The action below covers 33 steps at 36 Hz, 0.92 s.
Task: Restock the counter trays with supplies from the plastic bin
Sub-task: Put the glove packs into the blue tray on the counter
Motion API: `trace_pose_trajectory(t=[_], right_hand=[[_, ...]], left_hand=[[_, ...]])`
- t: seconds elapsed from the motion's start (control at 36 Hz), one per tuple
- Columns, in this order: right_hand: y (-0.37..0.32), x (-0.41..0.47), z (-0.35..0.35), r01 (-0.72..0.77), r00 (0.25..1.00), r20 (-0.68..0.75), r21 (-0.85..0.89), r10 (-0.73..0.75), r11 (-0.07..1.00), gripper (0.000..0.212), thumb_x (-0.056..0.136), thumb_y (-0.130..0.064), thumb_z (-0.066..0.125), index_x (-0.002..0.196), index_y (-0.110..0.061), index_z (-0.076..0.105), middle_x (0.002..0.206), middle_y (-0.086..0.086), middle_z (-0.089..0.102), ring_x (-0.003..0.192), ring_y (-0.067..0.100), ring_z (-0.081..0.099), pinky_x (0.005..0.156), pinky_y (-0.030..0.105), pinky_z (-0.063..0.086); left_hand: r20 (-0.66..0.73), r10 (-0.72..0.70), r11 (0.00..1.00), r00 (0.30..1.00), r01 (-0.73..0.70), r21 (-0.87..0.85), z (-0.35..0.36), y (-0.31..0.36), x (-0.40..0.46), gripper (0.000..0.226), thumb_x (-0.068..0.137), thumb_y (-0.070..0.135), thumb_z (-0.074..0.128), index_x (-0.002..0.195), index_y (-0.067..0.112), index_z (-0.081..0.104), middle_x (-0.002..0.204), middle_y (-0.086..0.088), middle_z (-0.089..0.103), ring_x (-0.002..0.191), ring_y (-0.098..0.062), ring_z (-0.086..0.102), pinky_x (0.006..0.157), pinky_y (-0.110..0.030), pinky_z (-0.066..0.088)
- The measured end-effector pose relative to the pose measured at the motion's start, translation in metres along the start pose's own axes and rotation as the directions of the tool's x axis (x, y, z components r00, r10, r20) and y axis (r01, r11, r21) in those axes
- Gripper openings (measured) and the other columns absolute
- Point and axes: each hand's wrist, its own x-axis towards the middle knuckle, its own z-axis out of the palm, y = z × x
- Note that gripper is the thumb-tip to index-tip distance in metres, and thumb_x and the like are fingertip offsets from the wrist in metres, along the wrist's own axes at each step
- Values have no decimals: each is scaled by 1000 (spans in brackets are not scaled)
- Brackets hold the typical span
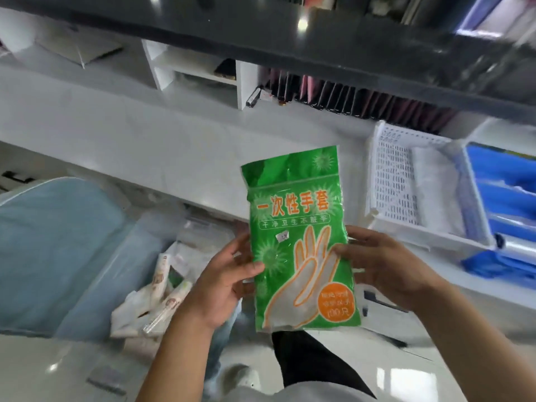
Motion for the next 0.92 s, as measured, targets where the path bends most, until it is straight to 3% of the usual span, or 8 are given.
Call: trace_pose_trajectory(t=[0.17, 0.25, 0.33, 0.47, 0.72, 0.78, 0.83, 0.92], right_hand=[[7, -88, -29, 72, 989, -134, 22, -68, 997, 35, 86, -19, 70, 120, -10, 67, 118, 20, 69, 105, 39, 68, 75, 43, 59], [11, -122, -46, 96, 977, -193, 21, -90, 995, 36, 84, -20, 70, 118, -10, 68, 117, 21, 69, 104, 39, 68, 77, 46, 59], [17, -149, -66, 132, 957, -260, -4, -129, 991, 36, 80, -24, 72, 113, -10, 71, 114, 20, 71, 102, 40, 69, 84, 54, 58], [21, -198, -120, 179, 918, -350, -56, -188, 982, 30, 82, -23, 71, 110, -13, 73, 111, 16, 73, 100, 38, 70, 91, 64, 51], [28, -293, -252, 179, 859, -466, -113, -212, 977, 23, 78, -18, 72, 101, -16, 76, 103, 12, 76, 95, 37, 72, 88, 63, 51], [30, -306, -275, 163, 826, -524, -134, -210, 977, 18, 81, -11, 71, 97, -13, 77, 98, 14, 77, 93, 43, 70, 82, 59, 51], [30, -318, -299, 140, 802, -560, -161, -207, 977, 17, 85, -5, 68, 97, -12, 77, 94, 12, 77, 88, 42, 71, 72, 45, 51], [24, -326, -318, 132, 780, -579, -216, -235, 968, 17, 86, -1, 68, 92, -13, 79, 86, 7, 78, 70, 22, 75, 54, 24, 55]], left_hand=[[201, -15, 998, 980, 2, 61, 65, -19, -4, 67, 76, 14, 80, 137, 25, 56, 130, -13, 67, 111, -30, 68, 80, -41, 58], [230, -28, 995, 973, 5, 100, 97, -32, -3, 66, 77, 13, 78, 138, 25, 55, 130, -13, 67, 112, -31, 68, 81, -40, 60], [251, -44, 990, 967, 9, 139, 129, -46, 1, 67, 77, 16, 80, 138, 29, 56, 125, -11, 70, 105, -28, 71, 71, -35, 59], [274, -64, 988, 960, 22, 155, 199, -76, 20, 67, 74, 18, 83, 135, 31, 59, 123, -12, 71, 104, -28, 71, 74, -34, 58], [272, -117, 973, 955, 56, 223, 350, -166, 64, 60, 76, 3, 71, 131, 27, 63, 121, -14, 68, 108, -33, 69, 82, -40, 57], [251, -118, 962, 961, 48, 270, 379, -181, 72, 56, 77, 2, 69, 126, 29, 67, 119, -14, 69, 108, -33, 69, 83, -38, 57], [238, -121, 947, 964, 41, 318, 407, -192, 78, 51, 78, 4, 68, 121, 31, 69, 116, -10, 72, 107, -29, 70, 84, -35, 58], [219, -117, 935, 969, 33, 352, 428, -194, 85, 48, 79, 6, 68, 121, 29, 69, 116, -6, 74, 107, -25, 71, 91, -37, 57]])
